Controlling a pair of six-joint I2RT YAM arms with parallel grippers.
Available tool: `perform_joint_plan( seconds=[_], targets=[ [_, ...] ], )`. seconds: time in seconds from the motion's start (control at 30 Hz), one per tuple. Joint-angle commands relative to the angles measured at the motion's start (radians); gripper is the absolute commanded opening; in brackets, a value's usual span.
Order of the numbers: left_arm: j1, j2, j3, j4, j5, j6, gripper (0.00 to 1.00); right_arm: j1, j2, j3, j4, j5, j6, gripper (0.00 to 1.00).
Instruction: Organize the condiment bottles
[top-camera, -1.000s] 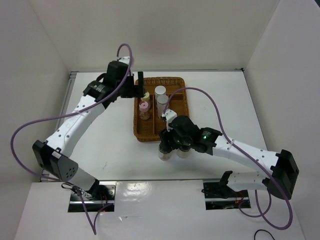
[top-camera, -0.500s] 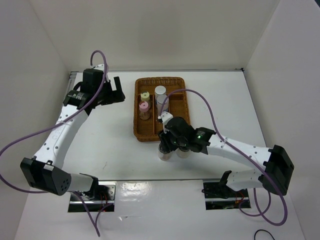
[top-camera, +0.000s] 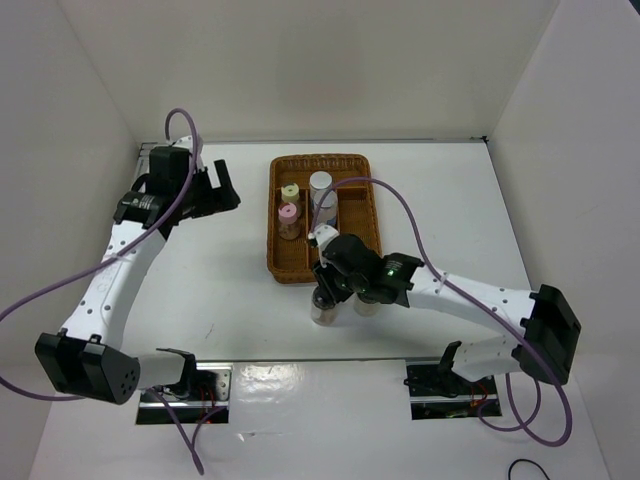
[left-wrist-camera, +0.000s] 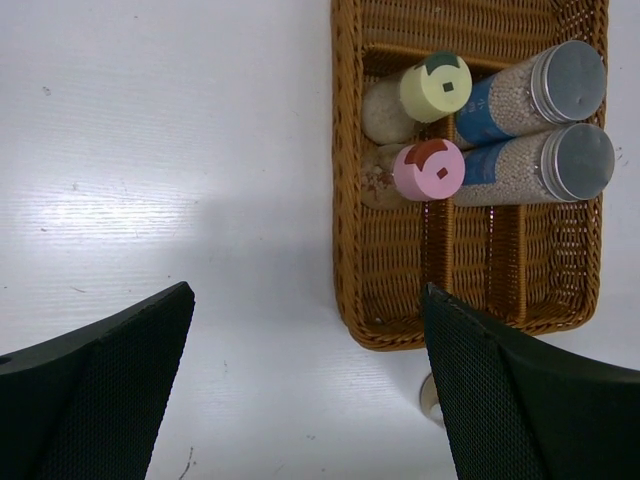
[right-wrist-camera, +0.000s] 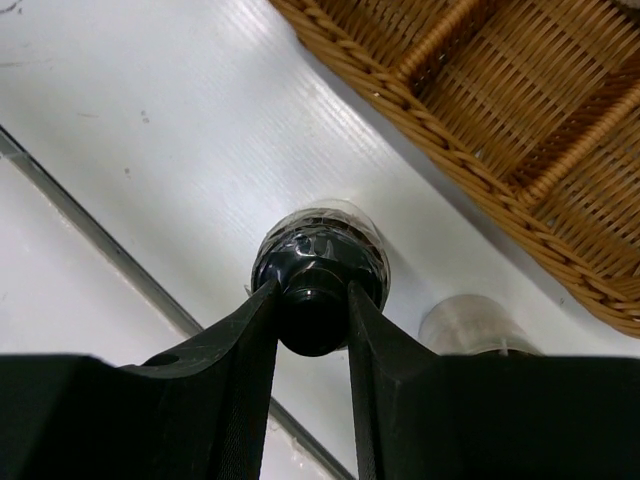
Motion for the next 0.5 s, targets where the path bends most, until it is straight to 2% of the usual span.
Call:
perform_joint_plan(
  seconds=[0.0,0.23,0.47],
  targets=[
    [0.025,-0.043,-0.008,0.029,0.022,0.039,1.0,0.031,0.011,0.094,-0.037,0.017,0.024,0.03],
    [0.073,-0.094,-0.051,0.02,0.042,0.048,1.0,0.04,-0.031,0.26,-0.14,0.073,0.054,0.0],
    [0.105,-0.114,-0.071,0.02,0.065,0.067,1.0,0.028,-0.02,0.427,-0.212,0.233,0.023,0.0]
  ],
)
